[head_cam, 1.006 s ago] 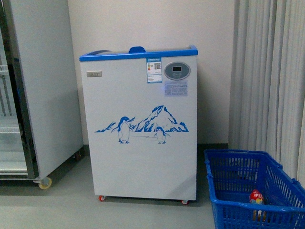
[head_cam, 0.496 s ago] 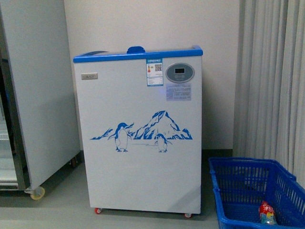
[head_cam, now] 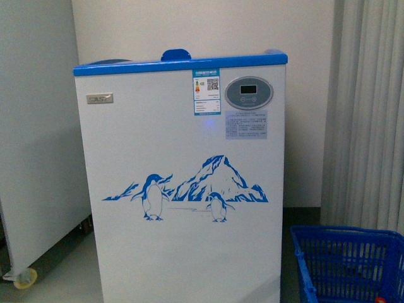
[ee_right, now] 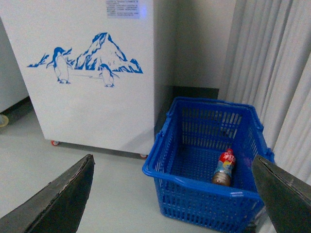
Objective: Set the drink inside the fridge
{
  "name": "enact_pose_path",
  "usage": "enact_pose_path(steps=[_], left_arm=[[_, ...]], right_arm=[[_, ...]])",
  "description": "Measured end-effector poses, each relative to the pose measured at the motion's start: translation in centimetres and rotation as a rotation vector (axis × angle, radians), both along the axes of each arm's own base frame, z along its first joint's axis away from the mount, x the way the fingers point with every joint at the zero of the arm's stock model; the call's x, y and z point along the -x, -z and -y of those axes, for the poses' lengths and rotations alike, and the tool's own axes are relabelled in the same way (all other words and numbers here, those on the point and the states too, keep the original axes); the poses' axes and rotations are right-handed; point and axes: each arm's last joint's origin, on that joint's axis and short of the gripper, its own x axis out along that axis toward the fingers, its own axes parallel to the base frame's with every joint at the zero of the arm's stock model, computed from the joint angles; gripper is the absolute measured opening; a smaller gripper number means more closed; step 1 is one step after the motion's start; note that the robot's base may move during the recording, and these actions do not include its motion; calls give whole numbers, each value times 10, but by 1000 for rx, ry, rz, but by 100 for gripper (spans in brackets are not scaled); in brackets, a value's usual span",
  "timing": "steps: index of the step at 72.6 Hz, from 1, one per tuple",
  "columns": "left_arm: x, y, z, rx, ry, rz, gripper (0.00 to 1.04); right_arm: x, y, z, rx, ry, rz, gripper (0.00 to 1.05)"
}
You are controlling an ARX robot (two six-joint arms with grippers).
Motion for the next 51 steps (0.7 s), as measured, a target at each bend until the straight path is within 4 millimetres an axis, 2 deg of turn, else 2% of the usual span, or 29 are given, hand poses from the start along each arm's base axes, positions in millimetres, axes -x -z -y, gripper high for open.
enact_pose_path(steps=[51], left_arm=[[0, 0, 0, 0, 0, 0, 97]], right_arm=[[0, 0, 0, 0, 0, 0, 97]])
